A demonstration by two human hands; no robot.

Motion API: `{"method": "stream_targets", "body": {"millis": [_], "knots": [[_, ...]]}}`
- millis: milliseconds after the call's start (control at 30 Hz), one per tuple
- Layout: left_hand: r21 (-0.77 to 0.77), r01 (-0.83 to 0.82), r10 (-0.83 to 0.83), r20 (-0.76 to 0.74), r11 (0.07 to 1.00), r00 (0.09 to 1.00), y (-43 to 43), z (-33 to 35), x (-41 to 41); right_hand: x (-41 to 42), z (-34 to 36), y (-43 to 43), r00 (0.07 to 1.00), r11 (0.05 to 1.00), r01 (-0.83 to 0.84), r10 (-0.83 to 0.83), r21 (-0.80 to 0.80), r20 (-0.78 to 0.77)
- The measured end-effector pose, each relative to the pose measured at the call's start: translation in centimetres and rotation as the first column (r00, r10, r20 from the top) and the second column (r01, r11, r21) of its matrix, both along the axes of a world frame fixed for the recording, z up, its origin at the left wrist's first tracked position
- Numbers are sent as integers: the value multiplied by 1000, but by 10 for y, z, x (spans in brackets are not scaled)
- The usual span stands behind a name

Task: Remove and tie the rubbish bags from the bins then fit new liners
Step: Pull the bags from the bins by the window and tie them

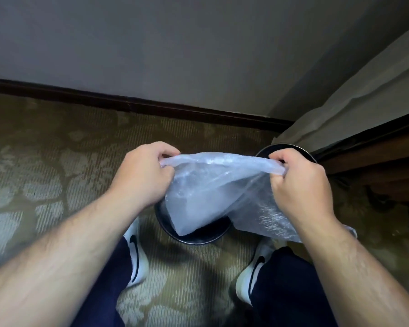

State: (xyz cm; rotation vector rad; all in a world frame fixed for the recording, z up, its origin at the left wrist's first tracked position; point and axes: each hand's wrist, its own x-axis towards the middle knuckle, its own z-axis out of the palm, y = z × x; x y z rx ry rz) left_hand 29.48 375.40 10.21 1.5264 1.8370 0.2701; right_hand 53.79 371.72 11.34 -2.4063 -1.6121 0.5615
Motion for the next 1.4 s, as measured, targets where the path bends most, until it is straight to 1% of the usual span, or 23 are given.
{"method": "stream_targets", "body": {"millis": [133,167,200,233,300,333,367,467,533,567,600,633,667,700,733,800,933,1000,1067,1133,1233,1333,1400], "knots": [[-74,-157,152,-72,985,986,1,-2,-4,-5,0,-2,999,1000,-17,17,-18,-35],[-99,-193,192,-20,976,981,2,-4,-4,-6,0,-2,999,999,-27,26,-36,-46],[-149,-243,261,122,959,957,4,-4,-4,-8,0,-2,997,998,-41,38,-54,-62],[-257,-269,346,330,928,878,4,-3,-2,-10,0,-2,995,995,-59,53,-76,-79],[-500,-204,522,657,842,544,4,4,3,-15,1,-3,991,989,-93,82,-112,-102],[-565,-163,579,719,809,385,4,8,5,-17,0,-3,992,989,-95,83,-116,-98],[-590,-143,603,742,795,291,5,11,7,-17,0,-3,994,990,-82,72,-114,-87],[-582,-191,612,759,791,220,8,20,10,-16,-4,-1,998,993,-35,28,-111,-64],[-532,-273,596,751,801,285,9,15,5,-14,-6,0,999,994,-24,19,-106,-51],[-457,-329,562,716,826,414,10,11,1,-13,-7,0,999,995,-18,13,-101,-43],[-334,-373,500,619,866,606,10,7,-3,-13,-8,0,999,996,-9,6,-92,-39],[-181,-375,415,448,909,791,10,4,-7,-12,-8,0,999,997,-1,-2,-82,-39],[-42,-339,339,250,940,907,10,4,-10,-12,-8,-1,999,997,6,-9,-73,-42],[59,-289,285,76,955,956,9,5,-12,-13,-8,-1,999,998,8,-11,-63,-49],[112,-236,242,-50,965,969,8,9,-13,-13,-8,-1,998,999,6,-9,-49,-59],[158,-116,144,-182,981,973,7,10,-16,-15,-6,0,996,1000,-15,14,-18,-89],[298,175,-133,-156,938,979,-1,17,-6,-21,1,-2,989,997,-78,78,10,-123],[285,379,-325,-220,880,920,-9,17,4,-23,6,-2,986,994,-103,105,22,-128],[163,506,-426,-363,847,829,-15,9,10,-24,10,-2,984,991,-128,131,28,-125],[154,500,-394,-440,852,807,-17,0,11,-24,13,-2,980,988,-149,152,34,-125],[337,421,-273,-407,842,872,-12,-4,9,-22,14,-2,979,989,-147,150,36,-134],[405,438,-320,-328,802,889,-8,2,12,-19,13,-2,979,989,-146,146,15,-143],[366,448,-362,-282,816,889,-9,11,16,-18,14,-2,975,988,-151,146,-16,-165]]}}
